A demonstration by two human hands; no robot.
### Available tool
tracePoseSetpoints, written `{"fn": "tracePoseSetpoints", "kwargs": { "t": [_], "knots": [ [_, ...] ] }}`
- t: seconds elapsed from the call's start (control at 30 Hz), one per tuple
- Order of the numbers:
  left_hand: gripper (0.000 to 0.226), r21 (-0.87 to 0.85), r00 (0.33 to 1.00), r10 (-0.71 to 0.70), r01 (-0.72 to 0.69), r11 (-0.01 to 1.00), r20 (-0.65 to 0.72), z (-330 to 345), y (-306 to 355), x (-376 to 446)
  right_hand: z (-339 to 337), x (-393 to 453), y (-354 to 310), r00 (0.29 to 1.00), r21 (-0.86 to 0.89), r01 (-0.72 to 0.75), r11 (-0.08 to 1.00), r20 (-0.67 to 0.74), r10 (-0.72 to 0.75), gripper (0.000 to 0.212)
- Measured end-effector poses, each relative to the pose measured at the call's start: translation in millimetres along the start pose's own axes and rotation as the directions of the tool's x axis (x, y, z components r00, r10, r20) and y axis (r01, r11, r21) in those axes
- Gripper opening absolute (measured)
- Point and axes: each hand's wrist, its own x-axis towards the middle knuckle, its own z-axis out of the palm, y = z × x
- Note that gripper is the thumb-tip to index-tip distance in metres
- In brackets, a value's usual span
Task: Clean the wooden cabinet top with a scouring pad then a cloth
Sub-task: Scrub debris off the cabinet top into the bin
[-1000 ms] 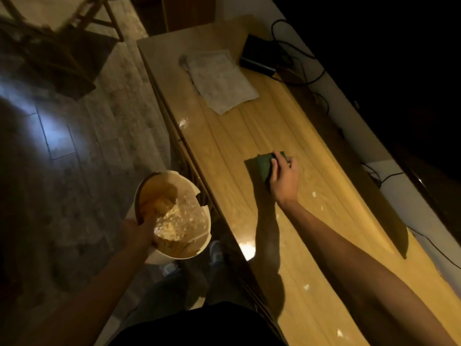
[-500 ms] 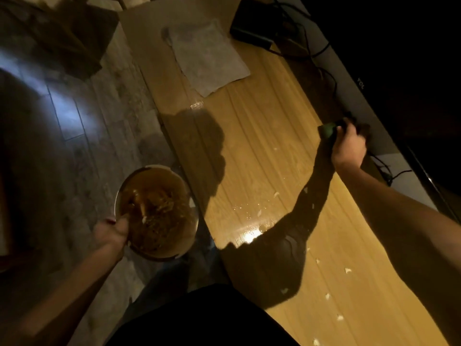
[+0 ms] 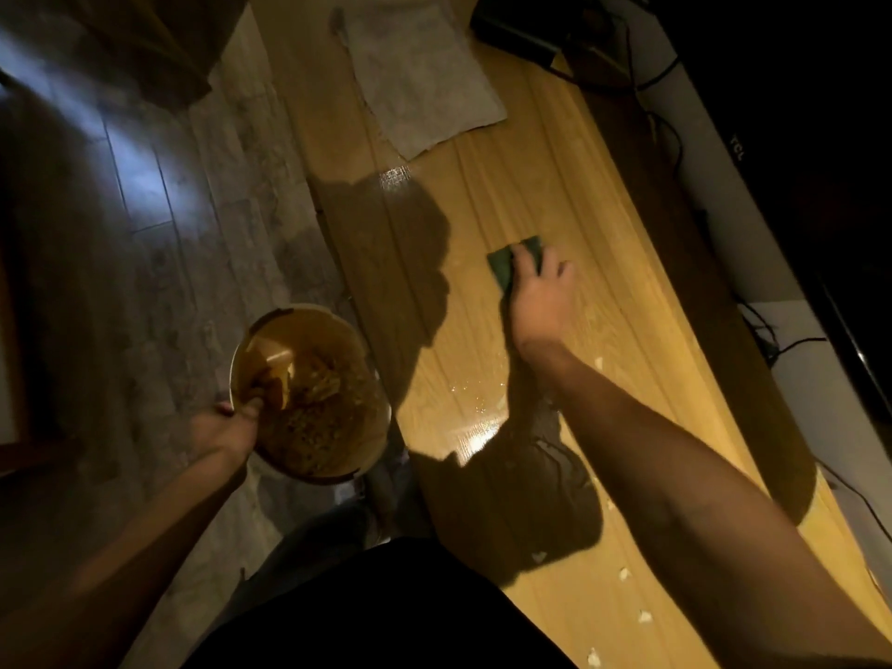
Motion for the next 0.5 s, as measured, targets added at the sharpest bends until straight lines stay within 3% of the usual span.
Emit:
{"fn": "tracePoseSetpoints", "kwargs": {
  "t": [0.07, 0.17, 0.27, 0.37, 0.5],
  "knots": [
    [0.028, -0.012, 0.998, 0.046, -0.046, 0.999, 0.042, -1, -2, -3, 8, -22, -44, 0.994, 0.03, 0.094, 0.995, 0.053, -0.095, 0.05],
    [0.037, -0.089, 0.996, 0.083, -0.079, 0.993, 0.039, -1, -6, -12, 27, -67, -104, 0.969, 0.202, 0.085, 0.976, 0.213, -0.128, 0.035],
    [0.029, -0.128, 0.986, 0.129, -0.115, 0.985, 0.104, -8, -12, -19, 50, -113, -156, 0.891, 0.331, 0.093, 0.939, 0.392, -0.227, 0.047],
    [0.035, -0.121, 0.98, 0.16, -0.146, 0.982, 0.118, -21, -20, -16, 46, -142, -195, 0.826, 0.299, 0.375, 0.877, 0.321, -0.463, 0.047],
    [0.025, -0.153, 0.979, 0.171, -0.152, 0.976, 0.115, -36, -32, -11, 36, -157, -218, 0.837, 0.251, 0.381, 0.89, 0.317, -0.447, 0.051]
  ]
}}
